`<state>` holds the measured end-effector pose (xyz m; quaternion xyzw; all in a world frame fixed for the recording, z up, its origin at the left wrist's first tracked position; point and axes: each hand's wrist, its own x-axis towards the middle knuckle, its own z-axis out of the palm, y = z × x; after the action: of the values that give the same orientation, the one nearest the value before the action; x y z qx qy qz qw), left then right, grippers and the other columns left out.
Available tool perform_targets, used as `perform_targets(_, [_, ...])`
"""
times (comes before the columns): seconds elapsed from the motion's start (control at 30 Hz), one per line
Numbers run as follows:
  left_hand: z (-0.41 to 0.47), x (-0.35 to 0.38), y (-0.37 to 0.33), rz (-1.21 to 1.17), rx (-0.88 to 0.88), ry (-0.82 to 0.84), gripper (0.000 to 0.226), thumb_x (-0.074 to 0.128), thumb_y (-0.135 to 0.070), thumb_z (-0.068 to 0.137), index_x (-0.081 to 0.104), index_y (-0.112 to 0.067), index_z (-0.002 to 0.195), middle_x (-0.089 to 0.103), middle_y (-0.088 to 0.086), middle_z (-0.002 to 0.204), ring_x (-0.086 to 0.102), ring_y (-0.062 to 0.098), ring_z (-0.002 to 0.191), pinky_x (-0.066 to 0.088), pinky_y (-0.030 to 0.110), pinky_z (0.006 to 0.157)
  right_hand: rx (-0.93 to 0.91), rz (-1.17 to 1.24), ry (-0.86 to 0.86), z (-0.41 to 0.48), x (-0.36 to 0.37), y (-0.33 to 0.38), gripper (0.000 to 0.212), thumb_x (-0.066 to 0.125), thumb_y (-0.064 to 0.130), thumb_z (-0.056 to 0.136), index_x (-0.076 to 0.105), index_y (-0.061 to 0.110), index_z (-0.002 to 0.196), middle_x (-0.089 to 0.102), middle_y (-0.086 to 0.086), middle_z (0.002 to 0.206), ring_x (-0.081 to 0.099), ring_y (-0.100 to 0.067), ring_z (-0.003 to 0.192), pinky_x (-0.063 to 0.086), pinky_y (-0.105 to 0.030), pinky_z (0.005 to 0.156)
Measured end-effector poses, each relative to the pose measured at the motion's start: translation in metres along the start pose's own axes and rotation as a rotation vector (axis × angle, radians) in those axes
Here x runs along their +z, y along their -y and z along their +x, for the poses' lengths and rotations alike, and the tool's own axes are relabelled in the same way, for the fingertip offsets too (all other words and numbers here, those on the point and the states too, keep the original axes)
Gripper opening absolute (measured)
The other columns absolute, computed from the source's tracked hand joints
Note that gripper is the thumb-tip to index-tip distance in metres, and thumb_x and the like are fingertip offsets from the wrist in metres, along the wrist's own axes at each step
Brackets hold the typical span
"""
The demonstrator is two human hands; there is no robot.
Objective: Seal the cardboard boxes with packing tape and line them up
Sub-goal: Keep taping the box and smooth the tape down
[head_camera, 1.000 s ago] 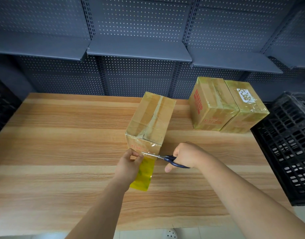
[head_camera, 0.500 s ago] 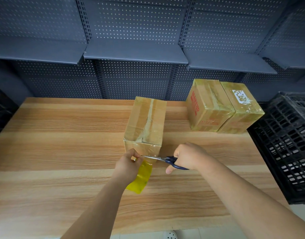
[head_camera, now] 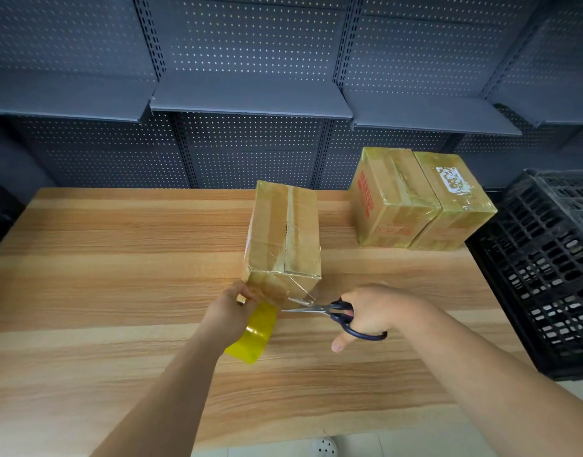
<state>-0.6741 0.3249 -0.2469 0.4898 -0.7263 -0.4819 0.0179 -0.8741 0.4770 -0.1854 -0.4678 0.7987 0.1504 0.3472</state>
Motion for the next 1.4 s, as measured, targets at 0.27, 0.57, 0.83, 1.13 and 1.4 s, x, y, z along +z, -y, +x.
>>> perform_targets(0.27, [0.005,0.002,-0.011,-0.064,0.061,0.033,0.014,0.059,-0.03,0.093,0.057,-0.021,0.083,0.057,0.002,0.072,0.044,0.017,0.057,0.035,0.026,0.051,0.029,-0.018,0.026,0.005,0.008,0.001,0.071,0.064,0.085,0.06,0.056,0.02,0.089,0.062,0.004,0.091,0.051,-0.017,0.081,0.033,-0.034,0.08])
perform_targets(0.57, [0.003,0.009,0.004,-0.046,0.069,0.032,0.009,0.059,-0.027,0.093,0.059,-0.026,0.084,0.055,0.005,0.072,0.042,0.02,0.058,0.035,0.028,0.055,0.06,-0.211,0.081,0.014,0.015,0.009,0.093,0.057,0.092,0.058,0.063,0.018,0.115,0.062,0.002,0.112,0.05,-0.024,0.113,0.015,-0.046,0.113])
perform_targets(0.83, [-0.004,-0.002,0.015,-0.1,0.055,0.091,0.006,0.062,-0.029,0.093,0.058,-0.028,0.087,0.058,0.0,0.071,0.047,0.02,0.065,0.038,0.029,0.06,0.029,-0.357,-0.041,0.008,-0.022,0.021,0.092,0.064,0.082,0.065,0.054,0.021,0.133,0.049,0.001,0.129,0.042,-0.023,0.129,0.008,-0.048,0.117])
perform_targets(1.13, [-0.018,-0.006,0.033,0.376,0.158,0.02,0.023,0.05,-0.02,0.093,0.048,-0.036,0.109,0.059,0.001,0.081,0.054,0.019,0.067,0.045,0.031,0.057,0.018,-0.436,-0.107,0.016,-0.025,0.028,0.095,0.062,0.084,0.063,0.05,0.023,0.135,0.049,0.002,0.129,0.041,-0.021,0.128,0.014,-0.048,0.114])
perform_targets(1.4, [-0.027,0.043,0.058,0.729,0.257,0.06,0.032,0.047,-0.013,0.094,0.053,-0.028,0.121,0.043,0.004,0.121,0.06,0.033,0.091,0.05,0.038,0.066,0.024,-0.355,-0.105,0.019,-0.014,0.021,0.093,0.06,0.081,0.068,0.046,0.023,0.139,0.046,0.002,0.135,0.037,-0.02,0.134,0.005,-0.05,0.118])
